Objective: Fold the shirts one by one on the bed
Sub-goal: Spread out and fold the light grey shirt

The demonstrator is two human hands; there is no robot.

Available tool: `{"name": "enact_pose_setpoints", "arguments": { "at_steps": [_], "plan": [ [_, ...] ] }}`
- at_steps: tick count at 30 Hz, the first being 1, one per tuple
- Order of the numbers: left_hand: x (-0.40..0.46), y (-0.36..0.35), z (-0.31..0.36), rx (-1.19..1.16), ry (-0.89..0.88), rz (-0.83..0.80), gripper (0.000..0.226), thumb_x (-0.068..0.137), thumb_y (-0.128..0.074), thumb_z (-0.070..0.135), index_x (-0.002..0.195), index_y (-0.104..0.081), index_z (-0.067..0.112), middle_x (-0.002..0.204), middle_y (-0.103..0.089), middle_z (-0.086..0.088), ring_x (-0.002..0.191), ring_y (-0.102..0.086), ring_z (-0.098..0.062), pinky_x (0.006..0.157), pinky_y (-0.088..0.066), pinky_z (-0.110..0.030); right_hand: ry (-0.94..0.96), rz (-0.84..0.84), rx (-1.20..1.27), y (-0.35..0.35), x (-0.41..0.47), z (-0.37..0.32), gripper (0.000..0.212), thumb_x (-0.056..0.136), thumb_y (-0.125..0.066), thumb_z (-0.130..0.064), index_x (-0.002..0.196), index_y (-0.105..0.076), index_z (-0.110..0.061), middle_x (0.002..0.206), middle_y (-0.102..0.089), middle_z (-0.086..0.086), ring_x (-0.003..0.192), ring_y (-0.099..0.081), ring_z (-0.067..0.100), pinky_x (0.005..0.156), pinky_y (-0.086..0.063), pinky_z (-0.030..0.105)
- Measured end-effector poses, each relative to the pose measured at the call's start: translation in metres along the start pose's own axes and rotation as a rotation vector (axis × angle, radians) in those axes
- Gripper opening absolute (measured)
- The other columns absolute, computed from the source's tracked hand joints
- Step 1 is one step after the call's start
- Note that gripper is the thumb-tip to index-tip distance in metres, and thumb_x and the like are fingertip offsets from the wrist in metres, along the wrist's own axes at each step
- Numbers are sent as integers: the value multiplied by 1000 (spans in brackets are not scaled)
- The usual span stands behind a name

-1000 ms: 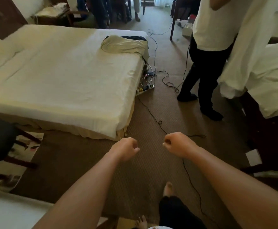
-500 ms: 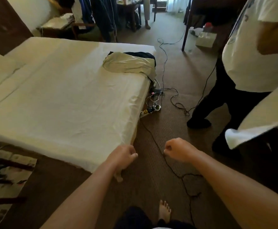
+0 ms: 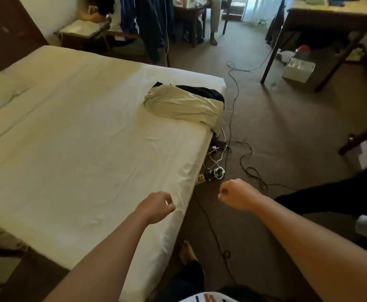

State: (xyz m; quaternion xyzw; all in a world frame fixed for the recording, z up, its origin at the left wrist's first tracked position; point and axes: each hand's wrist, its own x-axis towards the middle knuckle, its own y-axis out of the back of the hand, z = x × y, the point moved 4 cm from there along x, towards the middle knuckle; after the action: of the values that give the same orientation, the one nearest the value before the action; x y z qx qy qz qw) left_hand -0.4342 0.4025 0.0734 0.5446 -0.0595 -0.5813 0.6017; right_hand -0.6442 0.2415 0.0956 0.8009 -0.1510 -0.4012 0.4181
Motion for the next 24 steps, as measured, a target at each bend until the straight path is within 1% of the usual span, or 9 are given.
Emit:
{"name": "enact_pose_setpoints", "arguments": {
  "at_steps": [3, 5, 7, 9, 11, 13, 15, 19, 24],
  "plan": [
    [48, 45, -6, 36, 25, -49, 27, 94, -62, 44, 109, -70, 23, 116, -68, 0, 103, -64, -19, 91, -53, -39, 9, -9, -41, 37, 58, -17, 20, 98, -54, -33, 92, -68, -20, 86, -64, -1, 77, -63, 18, 73, -58, 39],
    [69, 69, -9, 39, 35, -50, 25, 92, -62, 45, 105, -70, 25, 115, -69, -1, 102, -65, -19, 91, -54, -40, 29, -12, -41, 55, 86, -30, 21, 97, -53, -31, 91, -68, -18, 87, -65, 1, 76, -62, 19, 71, -56, 39],
    [94, 101, -12, 20, 47, 3, 23, 91, -61, 44, 104, -70, 27, 113, -70, 0, 100, -65, -19, 90, -54, -39, 42, 1, -38, 75, 123, -41, 19, 95, -52, -30, 83, -65, -23, 84, -63, -2, 74, -61, 17, 65, -54, 34],
    [118, 130, -14, -15, 57, 80, 22, 93, -60, 42, 106, -70, 27, 110, -70, 2, 99, -65, -19, 89, -55, -38, 60, 0, -22, 93, 157, -48, 23, 96, -52, -29, 73, -57, -27, 80, -61, -4, 71, -58, 16, 61, -47, 30],
    [138, 155, -14, -51, 54, 121, 23, 94, -60, 40, 109, -69, 26, 108, -71, 3, 97, -66, -18, 89, -55, -38, 86, -1, -56, 111, 188, -53, 21, 98, -51, -29, 81, -61, -23, 83, -63, -2, 72, -58, 18, 63, -47, 30],
    [163, 177, -17, -54, 52, 127, 24, 95, -59, 40, 110, -69, 25, 109, -70, 3, 96, -65, -18, 88, -55, -37, 103, 16, -73, 129, 223, -56, 23, 99, -51, -30, 99, -70, -17, 91, -66, 1, 77, -61, 19, 68, -53, 32],
    [189, 200, -19, -31, 58, 123, 25, 95, -58, 41, 111, -68, 25, 111, -70, 3, 98, -65, -18, 88, -55, -37, 108, 37, -68, 147, 260, -59, 25, 98, -54, -31, 105, -71, -16, 98, -69, 3, 84, -64, 21, 75, -56, 35],
    [250, 245, -30, 11, 93, 113, 26, 95, -56, 44, 112, -67, 27, 115, -69, 3, 99, -64, -19, 89, -54, -38, 145, 15, -86, 179, 346, -65, 25, 99, -53, -33, 108, -71, -19, 100, -68, 0, 85, -62, 18, 77, -57, 34],
    [343, 300, -46, -45, 195, 133, 35, 94, -57, 47, 122, -64, 28, 111, -69, 5, 99, -64, -18, 89, -54, -38, 137, -30, -46, 207, 474, -65, 22, 97, -53, -32, 101, -69, -19, 95, -67, 0, 85, -62, 20, 78, -56, 36]
  ]
}}
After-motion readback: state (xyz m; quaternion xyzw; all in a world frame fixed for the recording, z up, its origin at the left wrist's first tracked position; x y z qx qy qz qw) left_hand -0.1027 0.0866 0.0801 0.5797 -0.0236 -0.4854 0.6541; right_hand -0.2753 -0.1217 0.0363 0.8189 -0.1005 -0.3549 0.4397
